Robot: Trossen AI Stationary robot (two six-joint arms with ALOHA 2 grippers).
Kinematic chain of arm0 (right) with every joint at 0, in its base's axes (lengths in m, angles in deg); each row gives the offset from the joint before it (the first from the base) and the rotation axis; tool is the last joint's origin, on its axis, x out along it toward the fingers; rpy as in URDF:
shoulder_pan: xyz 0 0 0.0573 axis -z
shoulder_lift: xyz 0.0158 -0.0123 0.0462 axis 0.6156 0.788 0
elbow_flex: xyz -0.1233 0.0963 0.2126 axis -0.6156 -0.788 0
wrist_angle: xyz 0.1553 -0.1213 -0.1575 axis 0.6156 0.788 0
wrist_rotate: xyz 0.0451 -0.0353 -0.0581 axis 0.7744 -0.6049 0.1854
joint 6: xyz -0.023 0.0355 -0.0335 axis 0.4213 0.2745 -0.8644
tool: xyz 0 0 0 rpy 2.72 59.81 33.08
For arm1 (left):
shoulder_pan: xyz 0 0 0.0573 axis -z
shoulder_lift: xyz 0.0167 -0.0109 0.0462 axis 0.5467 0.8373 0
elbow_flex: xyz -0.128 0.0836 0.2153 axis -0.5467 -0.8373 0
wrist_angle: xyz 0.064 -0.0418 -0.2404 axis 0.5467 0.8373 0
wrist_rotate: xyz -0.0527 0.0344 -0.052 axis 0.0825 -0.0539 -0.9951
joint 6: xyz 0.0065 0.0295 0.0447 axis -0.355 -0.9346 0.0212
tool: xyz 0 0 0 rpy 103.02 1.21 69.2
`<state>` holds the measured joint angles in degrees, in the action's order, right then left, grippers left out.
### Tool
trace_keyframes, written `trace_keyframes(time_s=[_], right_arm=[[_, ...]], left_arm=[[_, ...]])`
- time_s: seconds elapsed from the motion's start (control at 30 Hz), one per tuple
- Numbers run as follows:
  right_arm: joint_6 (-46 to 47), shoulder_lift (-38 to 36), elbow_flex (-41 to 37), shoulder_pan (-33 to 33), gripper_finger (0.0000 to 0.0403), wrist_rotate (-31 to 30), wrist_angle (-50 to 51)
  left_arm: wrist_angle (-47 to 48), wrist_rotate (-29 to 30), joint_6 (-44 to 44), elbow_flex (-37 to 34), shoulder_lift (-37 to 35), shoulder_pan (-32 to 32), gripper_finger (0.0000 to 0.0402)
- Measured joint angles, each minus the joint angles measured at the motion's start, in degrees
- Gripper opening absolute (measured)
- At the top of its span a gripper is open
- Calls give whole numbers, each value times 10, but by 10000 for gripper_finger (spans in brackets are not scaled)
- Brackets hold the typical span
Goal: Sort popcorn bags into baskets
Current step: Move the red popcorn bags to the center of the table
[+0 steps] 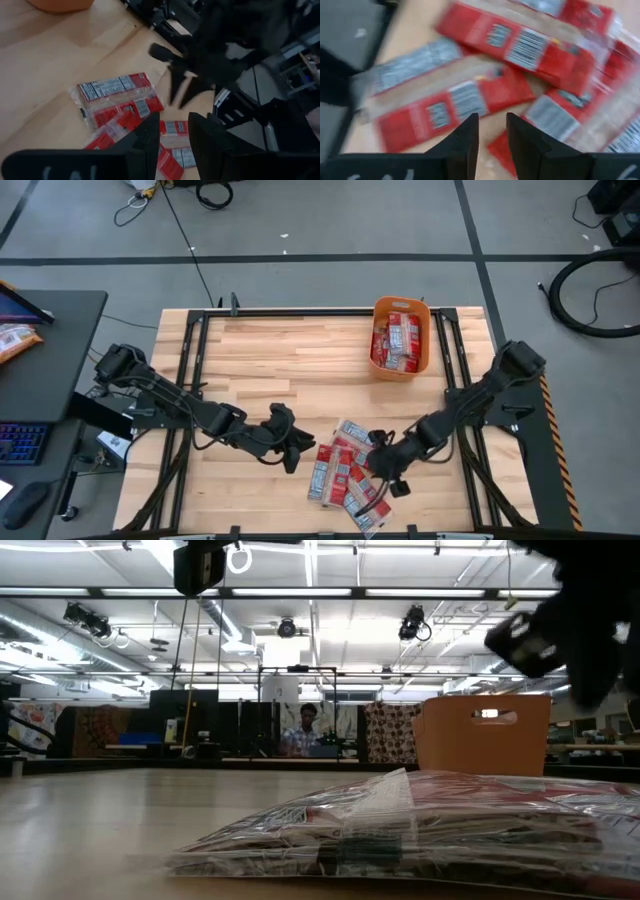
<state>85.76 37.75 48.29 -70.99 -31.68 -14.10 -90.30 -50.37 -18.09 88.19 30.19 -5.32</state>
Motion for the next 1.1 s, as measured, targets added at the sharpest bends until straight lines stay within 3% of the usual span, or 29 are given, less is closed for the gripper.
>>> trace_keyframes(time_s=[0.17, 0.37, 0.53, 0.67, 0.83, 1.0, 1.1], right_arm=[[33, 40, 11, 7, 103, -30, 3], [-27, 67, 11, 22, 103, -66, 36], [-64, 72, 11, 86, 103, -115, 53], [-19, 61, 20, 143, 102, -131, 102], [-63, 30, 45, 152, 88, -24, 101], [-142, 27, 49, 93, 68, 87, 13], [-162, 34, 49, 51, 61, 105, -30]], left_arm=[[-1, -5, 0, 0, 0, 3, 107], [-1, -2, 0, 0, 0, 3, 107], [2, 14, 0, 0, 0, 3, 107], [2, 14, 0, 0, 0, 3, 107], [5, -21, 0, 0, 0, 4, 107], [13, -66, 0, 0, 0, 4, 107], [16, -69, 0, 0, 0, 4, 107]])
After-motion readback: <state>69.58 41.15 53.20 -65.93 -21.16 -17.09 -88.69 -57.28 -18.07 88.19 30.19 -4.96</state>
